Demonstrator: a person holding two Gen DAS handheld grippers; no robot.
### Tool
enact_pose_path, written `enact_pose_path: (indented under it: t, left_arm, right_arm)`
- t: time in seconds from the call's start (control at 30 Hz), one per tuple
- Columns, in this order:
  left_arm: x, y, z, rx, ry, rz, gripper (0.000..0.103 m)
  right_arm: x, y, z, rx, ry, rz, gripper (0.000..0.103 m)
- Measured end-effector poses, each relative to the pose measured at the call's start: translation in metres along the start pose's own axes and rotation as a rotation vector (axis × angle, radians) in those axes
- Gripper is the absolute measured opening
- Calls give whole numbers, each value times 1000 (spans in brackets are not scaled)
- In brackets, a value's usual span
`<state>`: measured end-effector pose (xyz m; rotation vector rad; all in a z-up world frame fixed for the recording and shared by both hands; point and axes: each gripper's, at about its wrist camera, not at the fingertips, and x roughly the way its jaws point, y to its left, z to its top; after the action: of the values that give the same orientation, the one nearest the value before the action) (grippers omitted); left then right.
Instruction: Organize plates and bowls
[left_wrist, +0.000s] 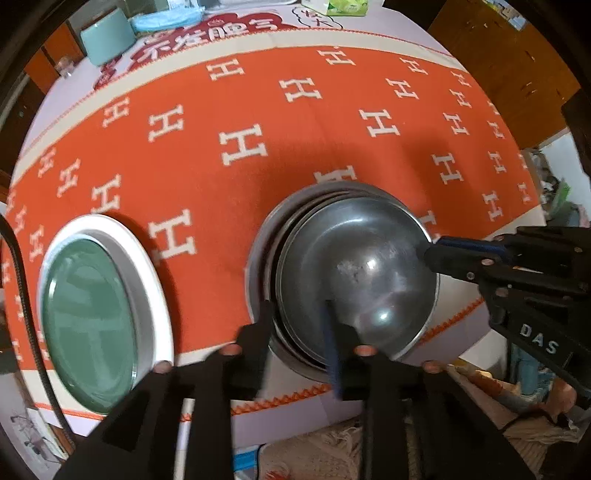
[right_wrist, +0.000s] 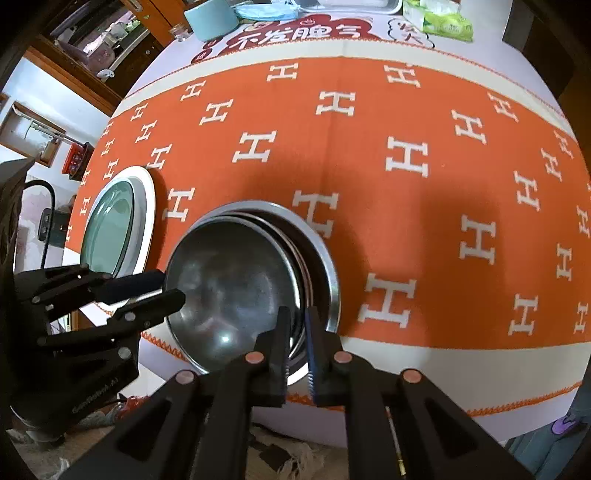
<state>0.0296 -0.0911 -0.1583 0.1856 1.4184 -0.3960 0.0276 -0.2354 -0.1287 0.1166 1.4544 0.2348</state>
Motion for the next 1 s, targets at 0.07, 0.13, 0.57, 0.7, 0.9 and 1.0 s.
enact_pose_path:
  t: [0.07, 0.13, 0.57, 0.7, 0.9, 1.0]
  left_arm:
    - [-4, 2, 1, -4, -15, -1, 47]
    - [-7, 4, 1, -10, -30, -2, 54]
    - [-20, 8, 0, -36, -88, -20, 77]
    - [-31, 9, -6, -28, -120, -11, 81]
    - [-53, 19, -12, -46, -185, -15, 86]
    - [-62, 27, -16, -65, -214, -36, 91]
  right_arm:
    - [-4, 1, 1, -9, -18, -8, 21]
    - [-8, 2, 1, -17, -36, -9, 29]
    - [-12, 9, -1, -41, -53, -7, 30]
    - [-15, 11, -1, -29, -65, -4, 30]
    - [-28, 12, -6, 11, -100, -25, 35]
    - [-38, 12, -12, 44, -136, -27, 39]
